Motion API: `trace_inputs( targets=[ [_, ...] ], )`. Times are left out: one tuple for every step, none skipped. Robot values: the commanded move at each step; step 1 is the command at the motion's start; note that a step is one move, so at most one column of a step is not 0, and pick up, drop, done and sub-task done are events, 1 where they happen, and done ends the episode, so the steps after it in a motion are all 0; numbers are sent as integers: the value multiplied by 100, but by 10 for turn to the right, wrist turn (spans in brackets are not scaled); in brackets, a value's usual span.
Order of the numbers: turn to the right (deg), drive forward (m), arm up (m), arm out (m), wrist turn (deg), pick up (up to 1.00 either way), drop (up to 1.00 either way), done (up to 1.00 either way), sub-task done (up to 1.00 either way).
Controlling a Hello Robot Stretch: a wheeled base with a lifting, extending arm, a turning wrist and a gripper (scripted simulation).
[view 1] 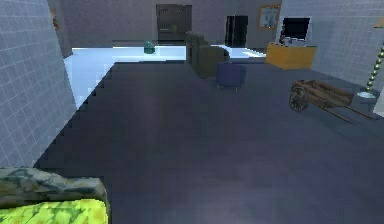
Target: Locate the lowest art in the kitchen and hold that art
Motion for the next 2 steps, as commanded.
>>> trace_inputs(
  targets=[
    [-30,0,0,0,0,0,0,0,0],
    [0,100,0,0,0,0,0,0,0]
  ],
)
